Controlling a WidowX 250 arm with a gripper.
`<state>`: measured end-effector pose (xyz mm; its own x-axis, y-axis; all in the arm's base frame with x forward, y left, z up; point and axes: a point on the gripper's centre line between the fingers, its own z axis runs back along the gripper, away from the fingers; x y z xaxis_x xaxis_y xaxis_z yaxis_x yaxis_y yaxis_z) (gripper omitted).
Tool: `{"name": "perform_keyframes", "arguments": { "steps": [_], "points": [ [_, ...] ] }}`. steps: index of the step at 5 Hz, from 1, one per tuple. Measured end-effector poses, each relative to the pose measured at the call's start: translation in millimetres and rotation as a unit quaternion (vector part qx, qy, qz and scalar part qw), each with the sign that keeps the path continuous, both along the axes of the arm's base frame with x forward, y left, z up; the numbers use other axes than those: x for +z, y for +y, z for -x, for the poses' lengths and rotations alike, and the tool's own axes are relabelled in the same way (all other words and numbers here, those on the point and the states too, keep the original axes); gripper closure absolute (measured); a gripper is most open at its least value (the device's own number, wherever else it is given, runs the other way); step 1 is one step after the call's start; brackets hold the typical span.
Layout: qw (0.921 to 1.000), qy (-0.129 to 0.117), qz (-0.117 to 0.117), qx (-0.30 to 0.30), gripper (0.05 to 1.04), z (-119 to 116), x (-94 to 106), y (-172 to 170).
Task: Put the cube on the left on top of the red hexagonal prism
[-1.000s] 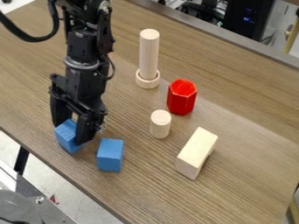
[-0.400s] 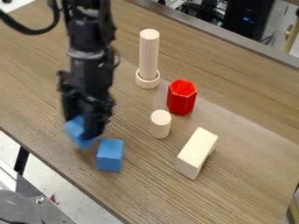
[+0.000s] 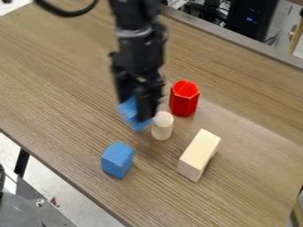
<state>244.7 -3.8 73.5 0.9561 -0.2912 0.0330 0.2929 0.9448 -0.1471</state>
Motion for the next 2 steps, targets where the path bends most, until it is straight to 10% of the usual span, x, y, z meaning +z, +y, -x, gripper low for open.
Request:
{"name": "perform_keyframes", "arguments": {
  "steps": [2],
  "points": [
    [0.9986,-0.049,0.004,-0.021,0.521,-48,16.7,-19]
  ]
}}
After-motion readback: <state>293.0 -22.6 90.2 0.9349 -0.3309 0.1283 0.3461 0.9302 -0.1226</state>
